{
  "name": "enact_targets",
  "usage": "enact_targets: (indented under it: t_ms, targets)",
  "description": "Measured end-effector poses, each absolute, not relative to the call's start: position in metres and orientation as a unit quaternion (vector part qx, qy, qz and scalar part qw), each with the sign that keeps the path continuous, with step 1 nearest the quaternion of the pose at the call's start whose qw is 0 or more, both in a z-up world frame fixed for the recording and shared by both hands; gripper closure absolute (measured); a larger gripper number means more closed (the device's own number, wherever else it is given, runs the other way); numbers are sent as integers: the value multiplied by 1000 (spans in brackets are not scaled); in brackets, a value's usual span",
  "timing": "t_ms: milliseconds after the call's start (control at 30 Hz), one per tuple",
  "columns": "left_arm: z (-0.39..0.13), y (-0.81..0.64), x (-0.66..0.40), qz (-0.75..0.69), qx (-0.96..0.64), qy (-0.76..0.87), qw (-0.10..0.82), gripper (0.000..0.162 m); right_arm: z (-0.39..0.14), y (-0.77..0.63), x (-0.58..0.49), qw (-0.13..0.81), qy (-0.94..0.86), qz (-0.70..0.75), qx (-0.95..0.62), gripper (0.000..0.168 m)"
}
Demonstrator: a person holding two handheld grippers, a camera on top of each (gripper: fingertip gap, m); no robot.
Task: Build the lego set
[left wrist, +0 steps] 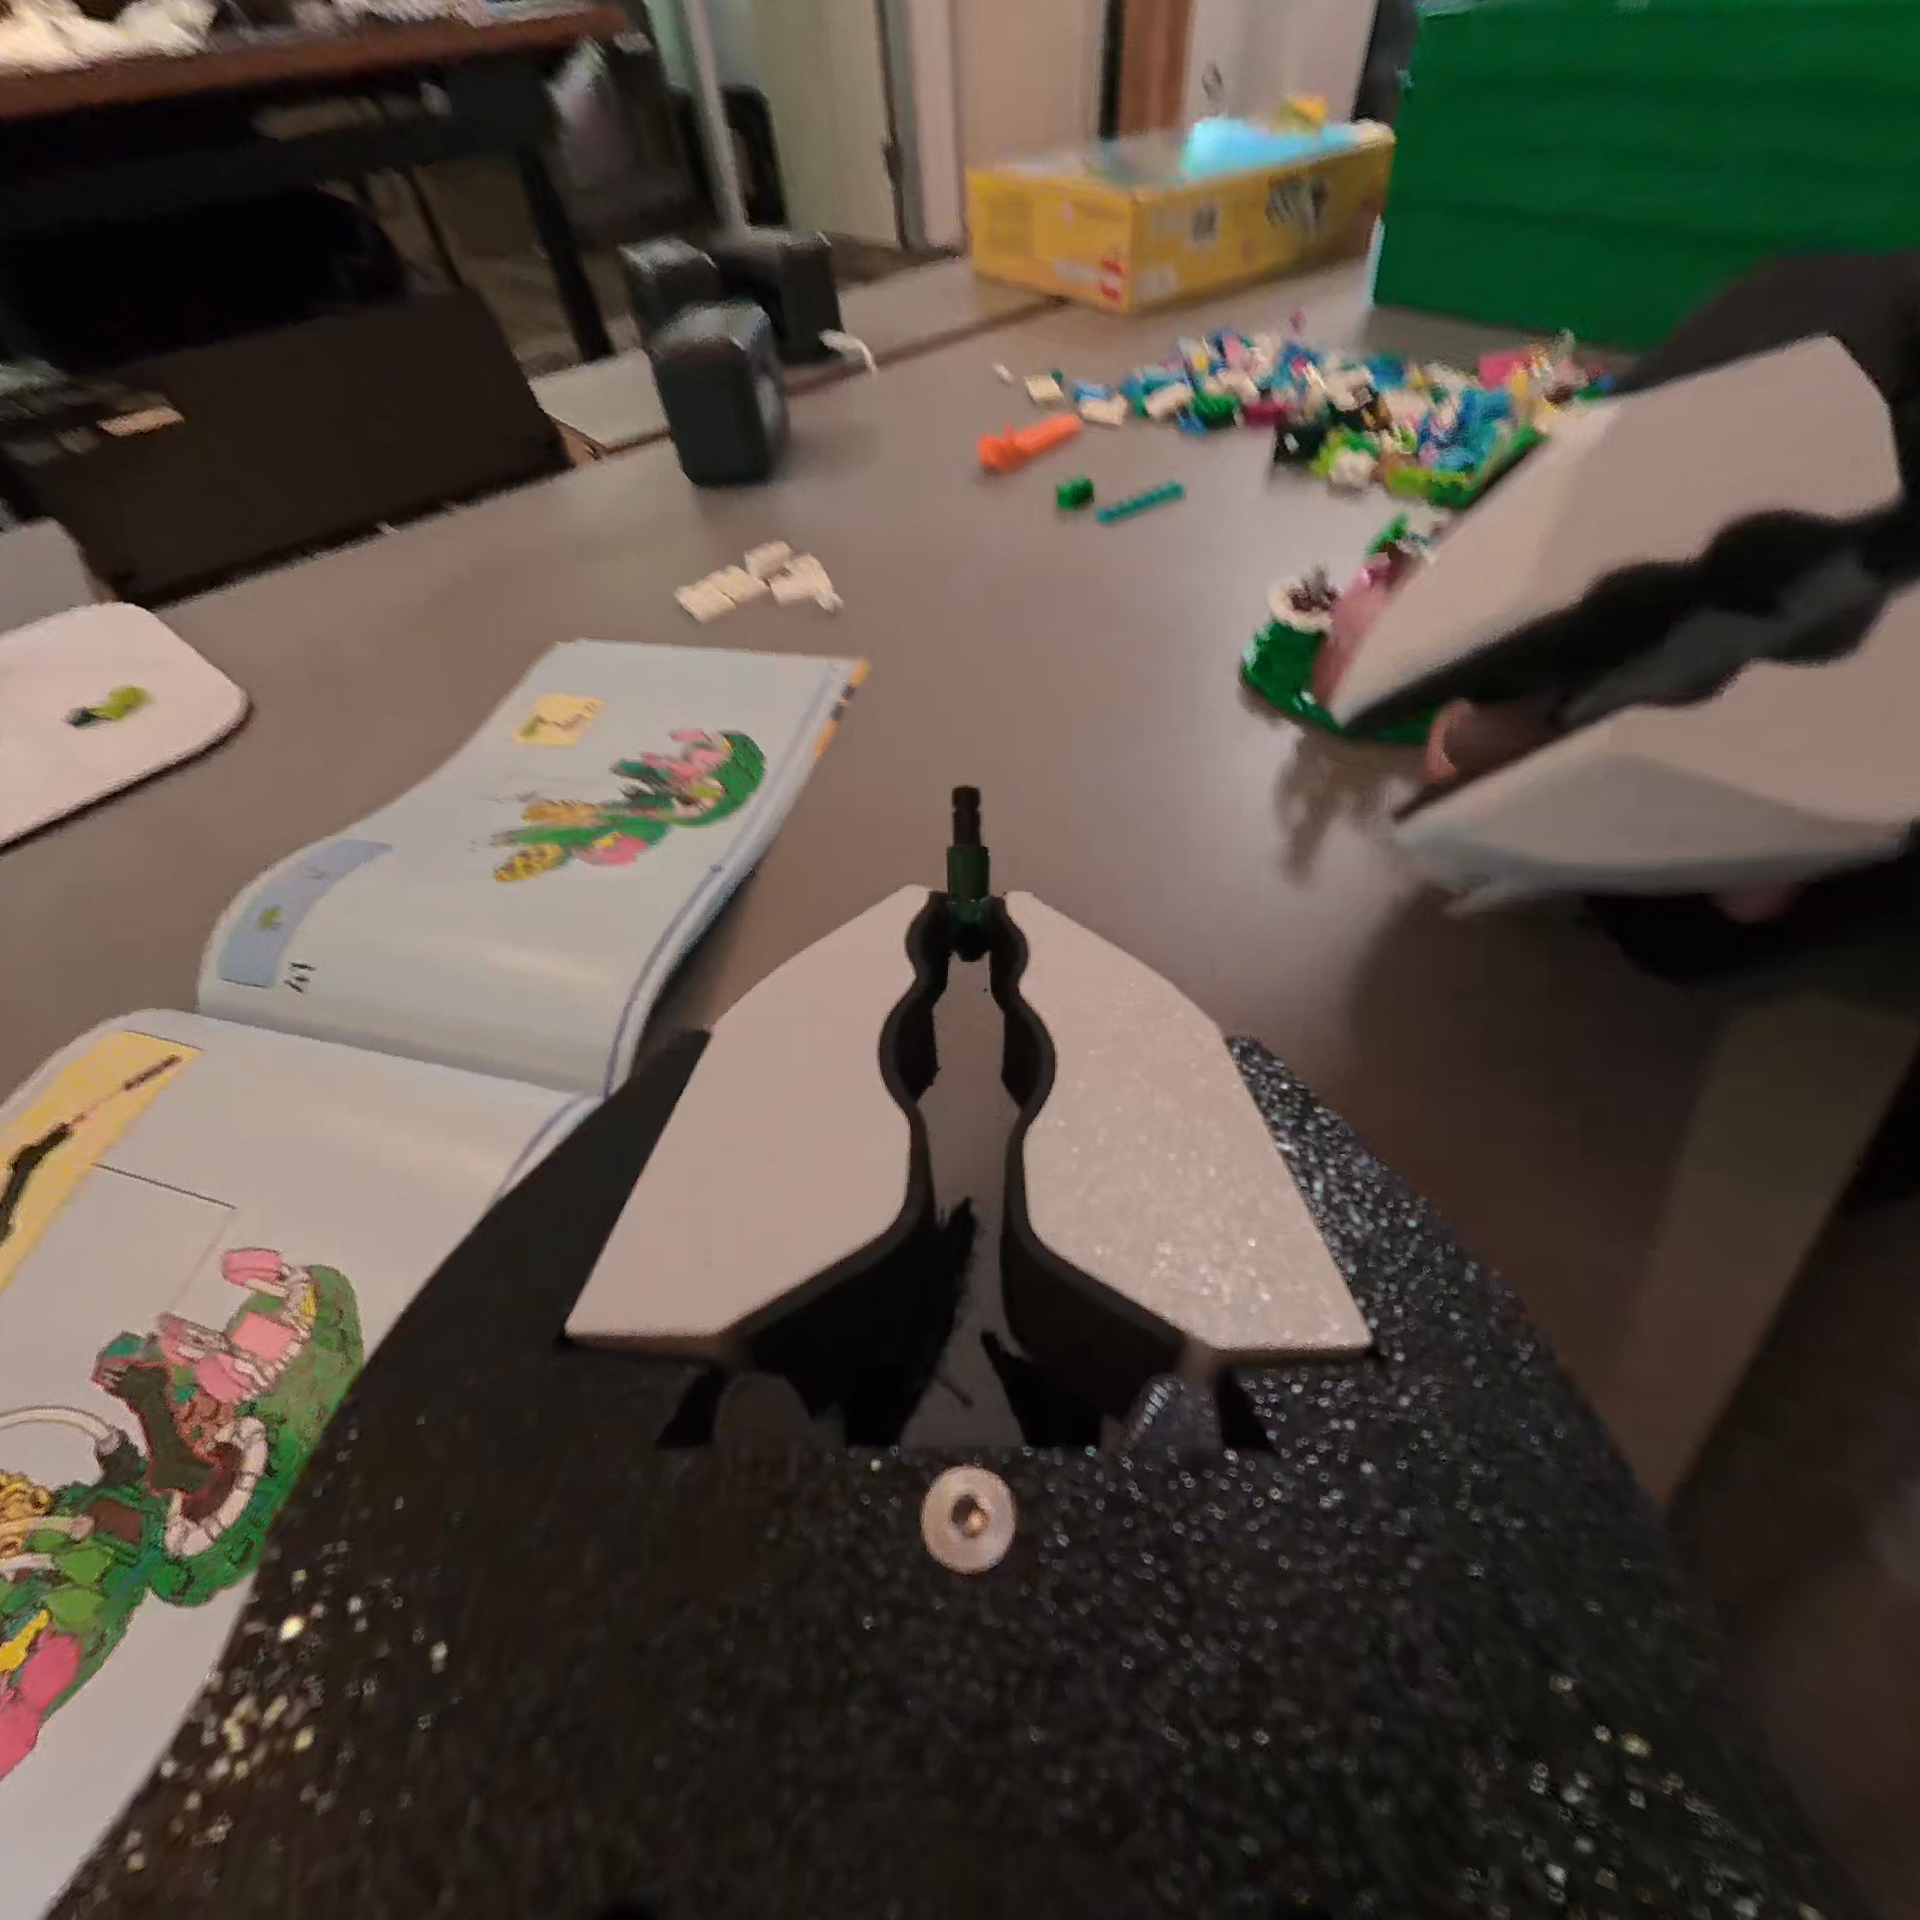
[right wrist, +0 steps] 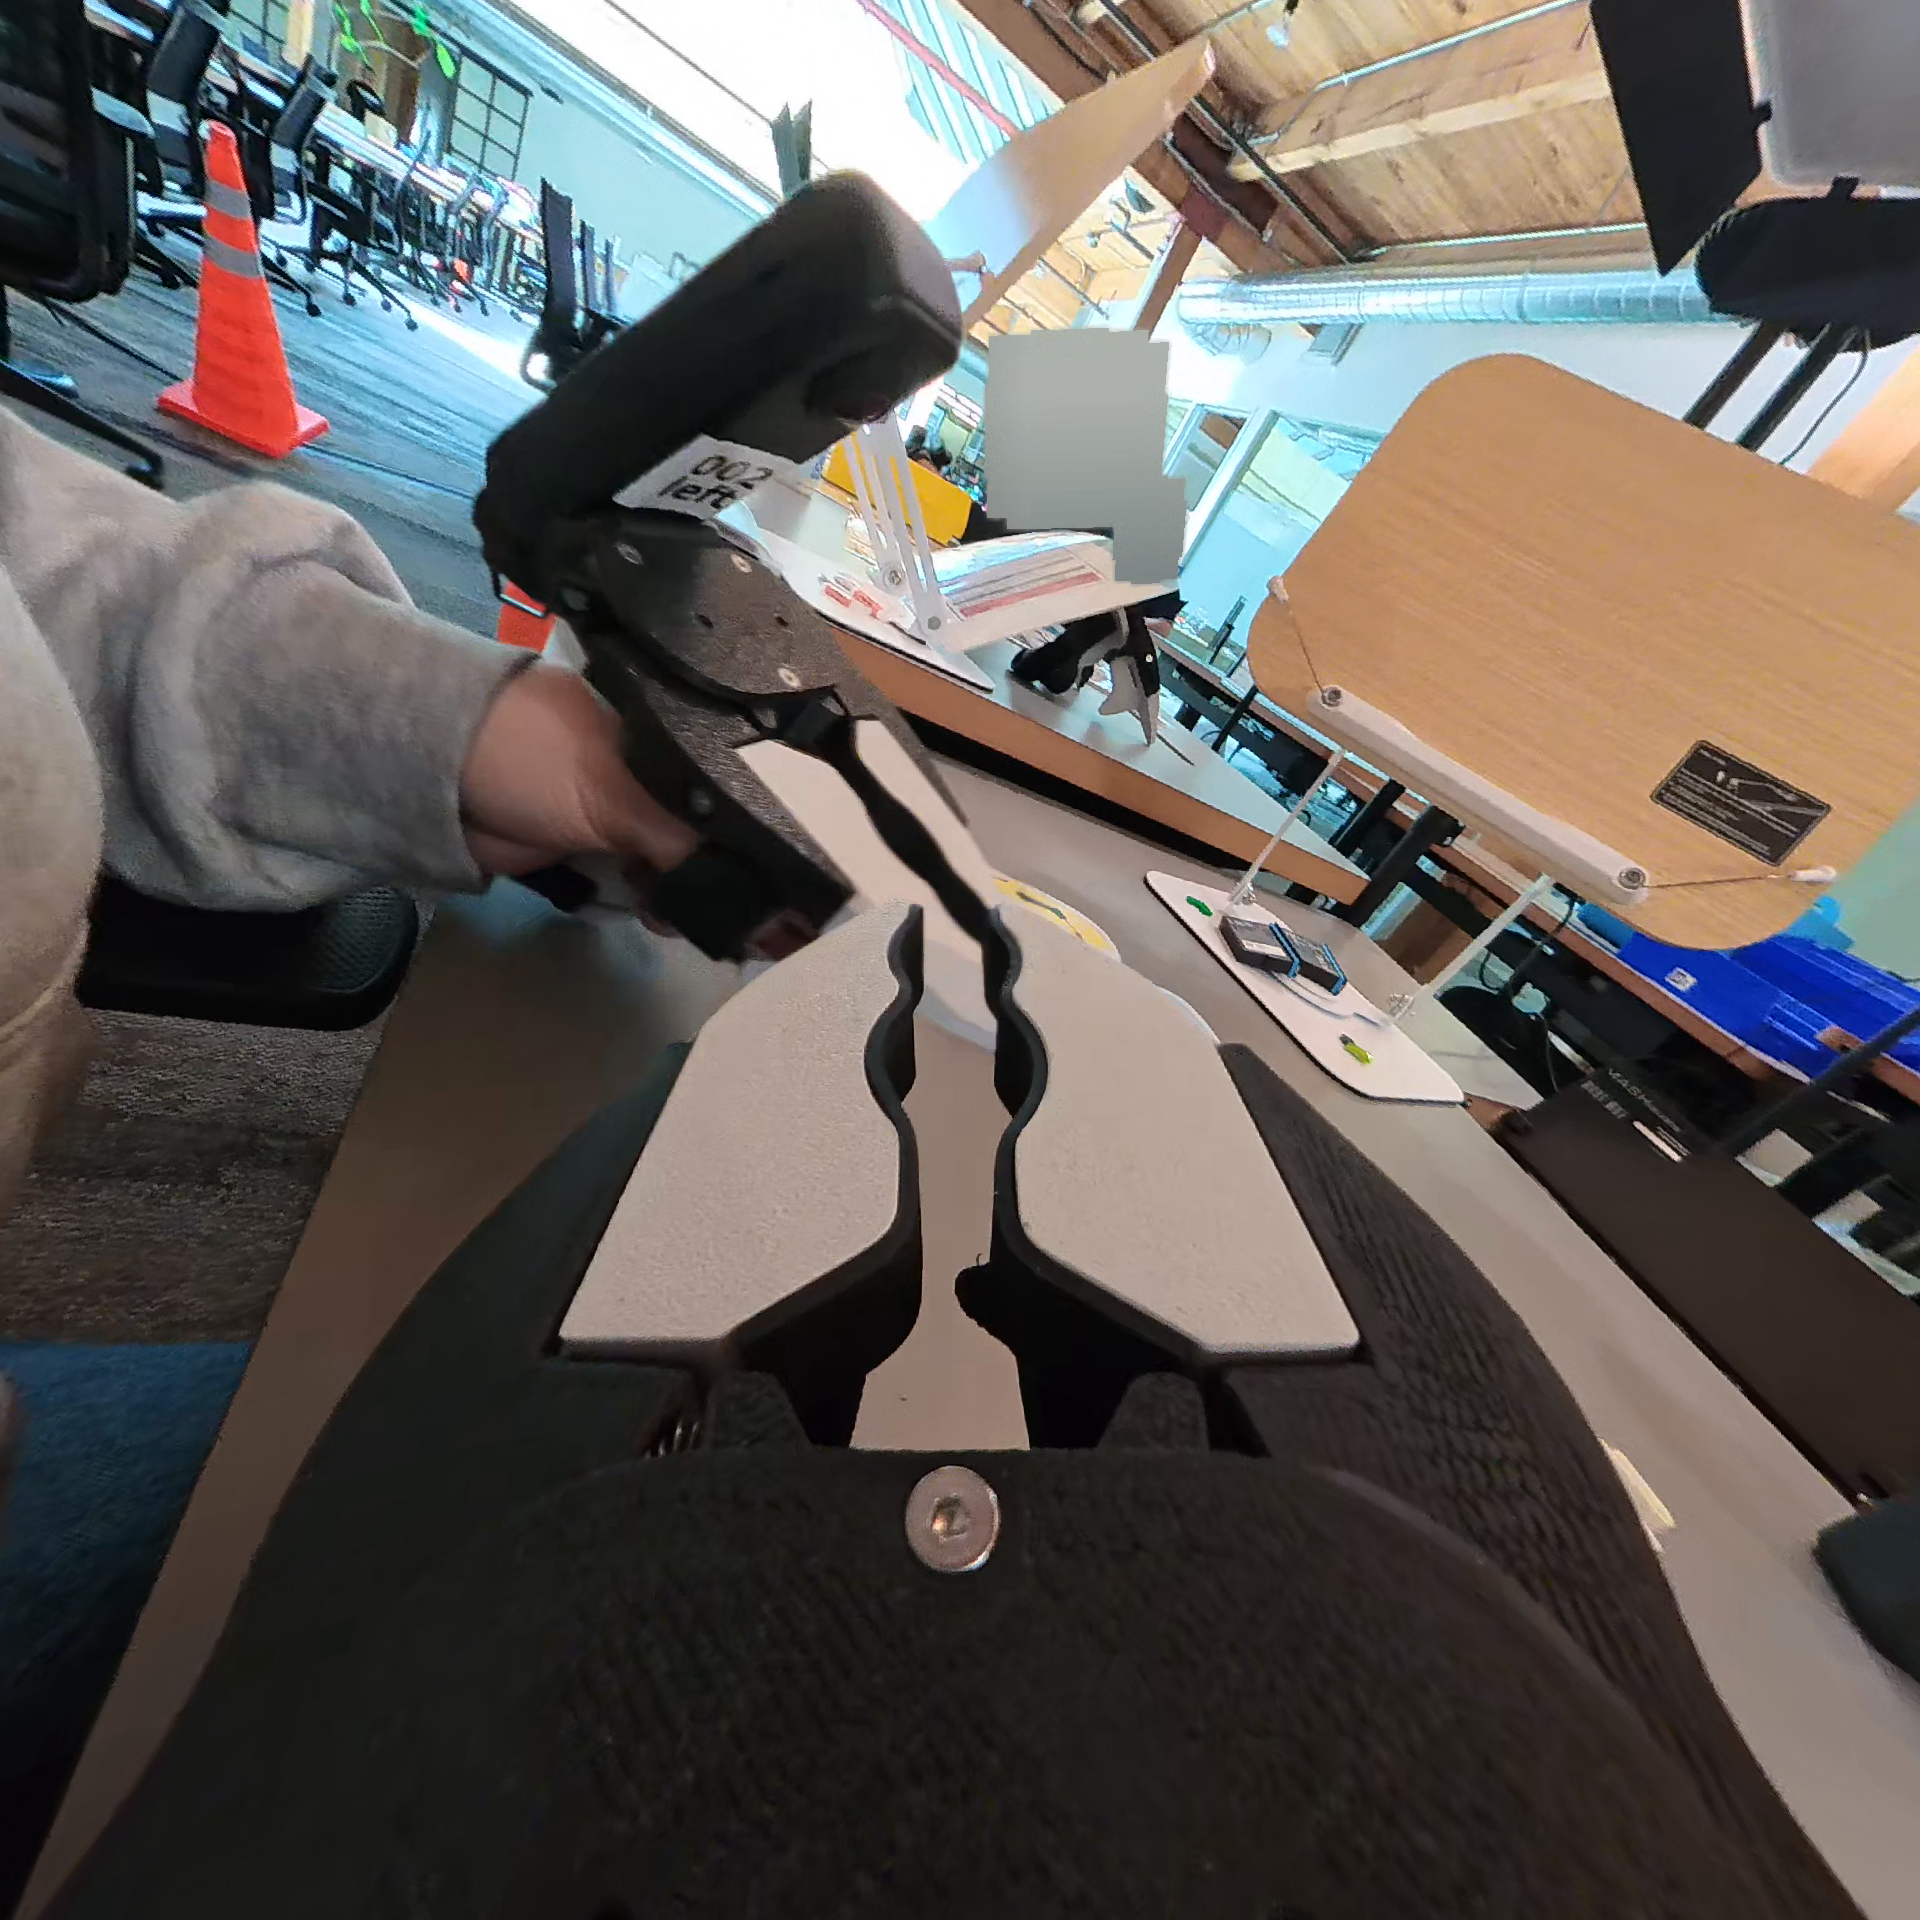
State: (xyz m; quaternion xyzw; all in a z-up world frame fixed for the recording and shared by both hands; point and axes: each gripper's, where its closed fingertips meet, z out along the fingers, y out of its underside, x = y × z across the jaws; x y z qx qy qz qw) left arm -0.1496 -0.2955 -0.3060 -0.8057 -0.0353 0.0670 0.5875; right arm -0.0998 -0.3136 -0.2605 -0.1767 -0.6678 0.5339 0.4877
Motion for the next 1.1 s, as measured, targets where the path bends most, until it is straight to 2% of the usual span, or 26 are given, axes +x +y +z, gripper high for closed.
enact_targets:
  t_ms: [333,533,667,733,833,967,1100]
  targets:
    - [-265,-260,-184,171,-696,-114,688,155,-238,-306,-82,484,-640,554,-223,160]
    - [-254,-251,-174,221,-660,-49,716,155,-191,-229,-40,637,-520,502,-269,161]
    - [-257,-255,-170,234,-667,-41,706,154,-182,-150,8,706,-495,392,-320,161]
    - [-256,-255,-165,227,-664,-27,712,155,-195,-106,32,713,-523,305,-353,160]
    - [-256,-254,-157,226,-662,-7,714,155,-242,-48,65,651,-587,199,-438,159]
    - [-261,-249,-154,234,-673,10,701,154,-312,-62,80,430,-642,310,-554,152]
    - [-262,-248,-152,239,-675,19,698,154,-348,-71,80,353,-671,287,-585,147]
